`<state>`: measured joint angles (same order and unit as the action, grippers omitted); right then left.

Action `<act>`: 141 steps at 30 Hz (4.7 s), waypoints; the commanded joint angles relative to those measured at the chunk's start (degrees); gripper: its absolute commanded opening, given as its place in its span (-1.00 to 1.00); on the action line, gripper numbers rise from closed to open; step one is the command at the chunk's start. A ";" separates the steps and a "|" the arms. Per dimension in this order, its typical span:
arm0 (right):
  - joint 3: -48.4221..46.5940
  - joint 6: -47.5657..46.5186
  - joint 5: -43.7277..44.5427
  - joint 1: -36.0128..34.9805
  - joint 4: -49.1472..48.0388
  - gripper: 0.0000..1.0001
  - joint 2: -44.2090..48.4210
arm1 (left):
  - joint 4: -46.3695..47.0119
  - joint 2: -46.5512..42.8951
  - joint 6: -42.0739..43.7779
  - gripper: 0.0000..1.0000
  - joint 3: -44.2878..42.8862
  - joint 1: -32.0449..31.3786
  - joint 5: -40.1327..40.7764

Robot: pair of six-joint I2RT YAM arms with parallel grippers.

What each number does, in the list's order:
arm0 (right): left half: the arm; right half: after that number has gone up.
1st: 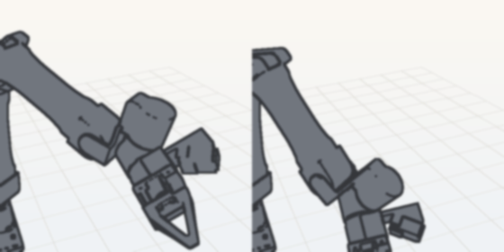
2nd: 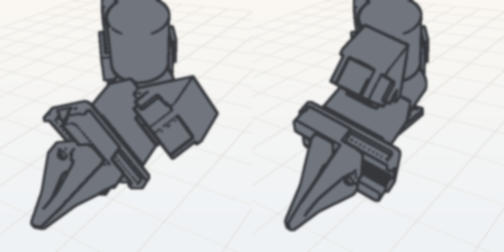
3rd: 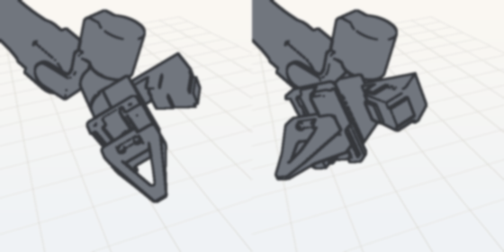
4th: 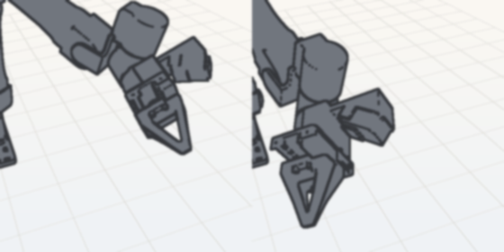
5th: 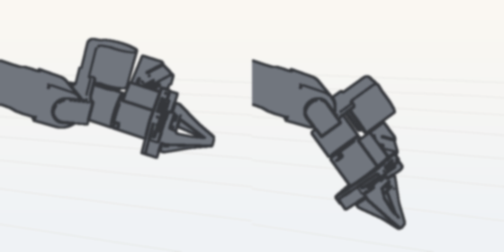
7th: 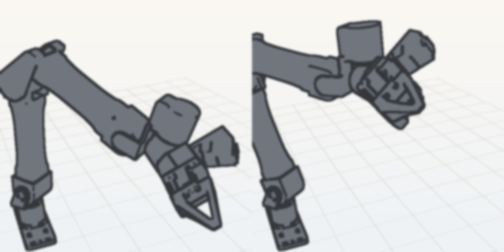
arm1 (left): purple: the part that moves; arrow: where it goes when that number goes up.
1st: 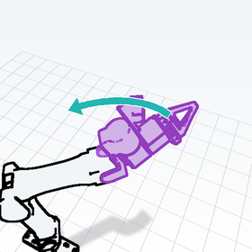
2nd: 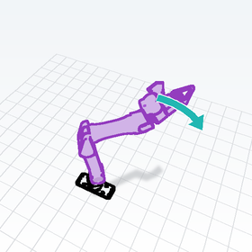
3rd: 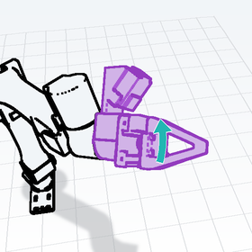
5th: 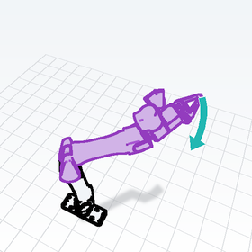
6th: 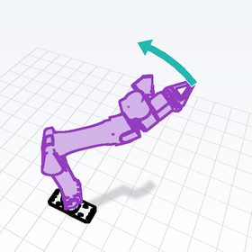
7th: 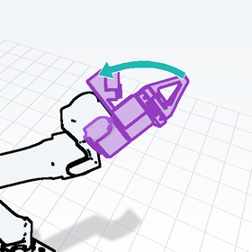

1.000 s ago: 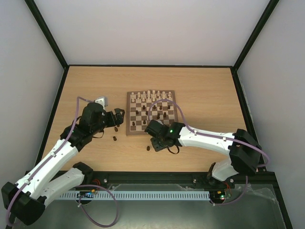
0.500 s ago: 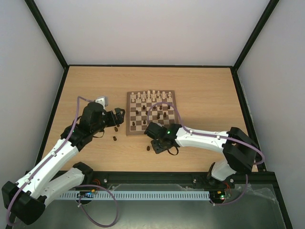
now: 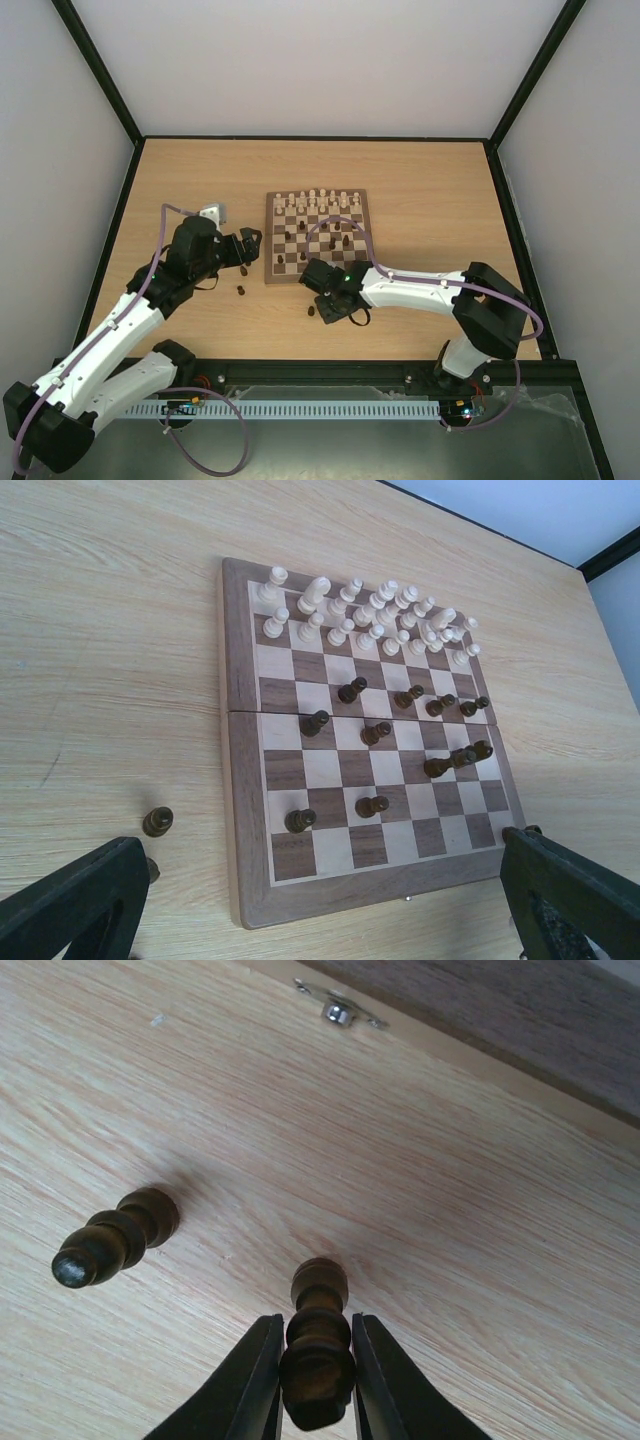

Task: Set up the chess pieces on the board
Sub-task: Pick up the chess piece at the center of the board, then place the chess piece on the chessboard.

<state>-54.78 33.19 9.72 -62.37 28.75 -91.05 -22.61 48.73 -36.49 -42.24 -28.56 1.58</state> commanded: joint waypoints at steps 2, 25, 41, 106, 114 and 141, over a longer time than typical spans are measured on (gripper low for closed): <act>-0.59 -0.05 2.20 -0.39 2.11 -0.62 0.37 | 0.36 -1.05 -0.19 0.98 1.08 0.43 0.52; -18.87 -8.03 6.24 7.04 10.06 -0.71 -2.72 | -0.80 -1.30 0.44 0.99 -0.11 0.45 1.86; -22.71 -9.81 5.28 9.87 10.21 -0.71 -11.24 | -0.57 -0.92 1.51 0.99 -0.24 0.52 1.84; -24.38 -12.40 4.10 13.97 11.90 -0.70 -4.81 | -0.46 -1.53 0.78 0.99 0.25 0.52 2.71; -25.79 -12.63 5.41 14.86 13.85 -0.69 -2.81 | -0.21 -1.25 1.17 0.98 0.17 0.52 2.73; -26.48 -14.01 -1.78 14.47 12.81 -0.70 -8.50 | 0.71 -0.29 1.55 0.99 0.50 0.87 2.92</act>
<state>-79.57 20.38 9.39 -46.98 39.13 -97.58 -23.00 48.21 -35.55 -41.78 -28.18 3.73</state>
